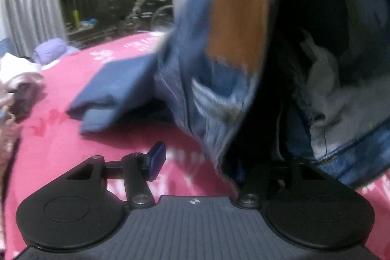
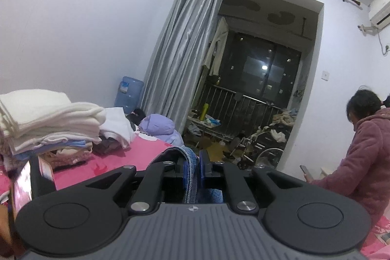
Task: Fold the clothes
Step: 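Lift the jeans by the waistband with both grippers, raising them off the bed, then raise the jeans high with both grippers and shake them out to hang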
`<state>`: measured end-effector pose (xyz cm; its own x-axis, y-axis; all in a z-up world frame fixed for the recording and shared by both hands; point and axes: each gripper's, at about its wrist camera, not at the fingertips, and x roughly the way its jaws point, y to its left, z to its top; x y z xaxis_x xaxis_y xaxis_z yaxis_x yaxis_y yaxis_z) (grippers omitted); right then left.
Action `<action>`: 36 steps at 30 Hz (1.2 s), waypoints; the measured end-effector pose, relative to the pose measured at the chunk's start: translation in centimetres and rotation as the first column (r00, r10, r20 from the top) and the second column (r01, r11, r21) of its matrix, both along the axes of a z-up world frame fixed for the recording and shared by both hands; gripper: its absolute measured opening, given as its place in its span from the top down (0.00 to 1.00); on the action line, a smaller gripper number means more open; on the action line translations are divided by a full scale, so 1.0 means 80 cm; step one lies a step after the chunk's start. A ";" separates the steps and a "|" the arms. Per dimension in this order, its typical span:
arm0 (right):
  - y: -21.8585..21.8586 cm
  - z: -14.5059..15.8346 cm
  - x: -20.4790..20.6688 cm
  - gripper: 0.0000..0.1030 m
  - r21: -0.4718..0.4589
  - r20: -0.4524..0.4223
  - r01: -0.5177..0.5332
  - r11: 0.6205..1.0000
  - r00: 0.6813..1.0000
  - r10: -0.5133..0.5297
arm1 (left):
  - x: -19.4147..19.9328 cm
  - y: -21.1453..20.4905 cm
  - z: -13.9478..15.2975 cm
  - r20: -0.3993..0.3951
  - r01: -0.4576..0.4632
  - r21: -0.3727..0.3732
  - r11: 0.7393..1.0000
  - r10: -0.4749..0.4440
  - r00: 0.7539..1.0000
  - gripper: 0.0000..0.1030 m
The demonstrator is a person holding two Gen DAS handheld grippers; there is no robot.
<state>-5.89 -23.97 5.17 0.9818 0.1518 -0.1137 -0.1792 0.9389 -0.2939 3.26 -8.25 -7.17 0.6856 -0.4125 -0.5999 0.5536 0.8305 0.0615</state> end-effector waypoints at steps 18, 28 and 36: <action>-0.057 -0.122 0.015 0.68 -0.044 -0.270 0.204 0.978 0.940 -0.209 | 0.026 0.088 0.072 0.012 -0.270 -0.242 0.932 0.281 0.960 0.95; -0.038 -0.204 -0.010 0.63 -0.140 -0.467 0.193 0.971 0.852 -0.237 | 0.028 0.095 0.078 0.033 -0.305 -0.258 0.917 0.324 0.945 0.95; -0.060 -0.213 -0.011 0.85 -0.196 -0.478 0.323 0.926 0.793 -0.378 | 0.011 0.093 0.088 0.079 -0.287 -0.260 0.922 0.317 0.945 0.94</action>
